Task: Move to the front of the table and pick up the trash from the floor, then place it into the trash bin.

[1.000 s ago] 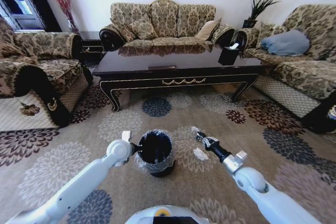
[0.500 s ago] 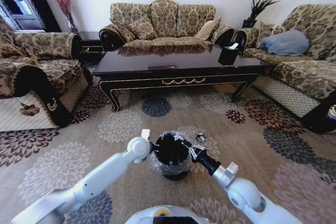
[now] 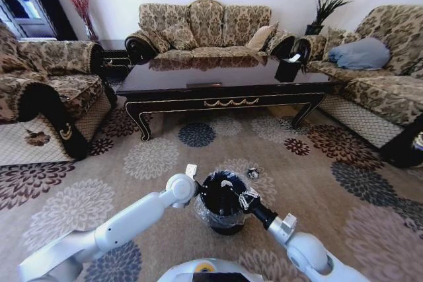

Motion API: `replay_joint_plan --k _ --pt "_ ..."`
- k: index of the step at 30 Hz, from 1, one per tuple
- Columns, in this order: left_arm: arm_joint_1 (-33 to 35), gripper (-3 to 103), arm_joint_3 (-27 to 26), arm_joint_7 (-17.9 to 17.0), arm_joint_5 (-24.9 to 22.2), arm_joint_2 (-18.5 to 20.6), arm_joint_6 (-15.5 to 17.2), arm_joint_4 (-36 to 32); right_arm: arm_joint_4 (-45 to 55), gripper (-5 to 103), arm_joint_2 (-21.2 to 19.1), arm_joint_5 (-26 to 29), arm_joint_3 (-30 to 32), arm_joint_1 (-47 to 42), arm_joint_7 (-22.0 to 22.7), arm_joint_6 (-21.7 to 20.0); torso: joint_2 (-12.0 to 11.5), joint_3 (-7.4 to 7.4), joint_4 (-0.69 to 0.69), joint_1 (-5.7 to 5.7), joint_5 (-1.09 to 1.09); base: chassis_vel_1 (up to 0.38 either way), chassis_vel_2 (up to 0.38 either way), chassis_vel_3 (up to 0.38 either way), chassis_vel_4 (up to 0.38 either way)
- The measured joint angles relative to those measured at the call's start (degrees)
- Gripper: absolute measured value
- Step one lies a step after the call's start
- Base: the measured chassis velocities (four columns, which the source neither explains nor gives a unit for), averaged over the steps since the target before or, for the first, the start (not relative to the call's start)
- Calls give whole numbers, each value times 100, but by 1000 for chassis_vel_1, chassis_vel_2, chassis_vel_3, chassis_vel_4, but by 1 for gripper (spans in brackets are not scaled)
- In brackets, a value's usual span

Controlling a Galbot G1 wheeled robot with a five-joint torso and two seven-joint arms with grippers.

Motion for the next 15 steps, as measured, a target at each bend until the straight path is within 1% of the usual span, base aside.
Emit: replay_joint_plan --k 2,4,6,7,11,12,13,14,15 --pt "28 0 -34 0 7 -11 0 -1 -15 7 1 -17 8 -12 -30 3 0 0 0 0 0 0 0 0 0" --pt "39 0 -49 0 10 -20 0 -1 -15 7 1 -17 9 -14 -36 3 0 0 0 0 0 0 0 0 0" --pt "87 0 -80 0 23 -42 0 -1 -8 17 -4 -13 12 -11 -39 -1 0 0 0 0 0 0 0 0 0" --pt "87 0 -80 0 23 -42 0 -1 -8 17 -4 -13 12 -11 -39 -1 0 0 0 0 0 0 0 0 0" --pt "230 0 -131 1 96 -43 0 2 4 38 -23 14 24 -28 -71 -33 0 0 0 0 0 0 0 0 0" --pt "230 0 -131 1 96 -43 0 2 4 38 -23 14 24 -28 -71 -33 0 0 0 0 0 0 0 0 0" --pt "254 0 -151 4 107 -27 0 -1 4 44 -24 12 25 -37 -81 -33 0 0 0 0 0 0 0 0 0" --pt "270 0 -167 6 112 -10 0 -5 4 44 -20 8 25 -38 -87 -33 0 0 0 0 0 0 0 0 0" --pt "285 0 -187 7 118 9 0 -10 3 50 -13 7 23 -37 -88 -33 0 0 0 0 0 0 0 0 0"
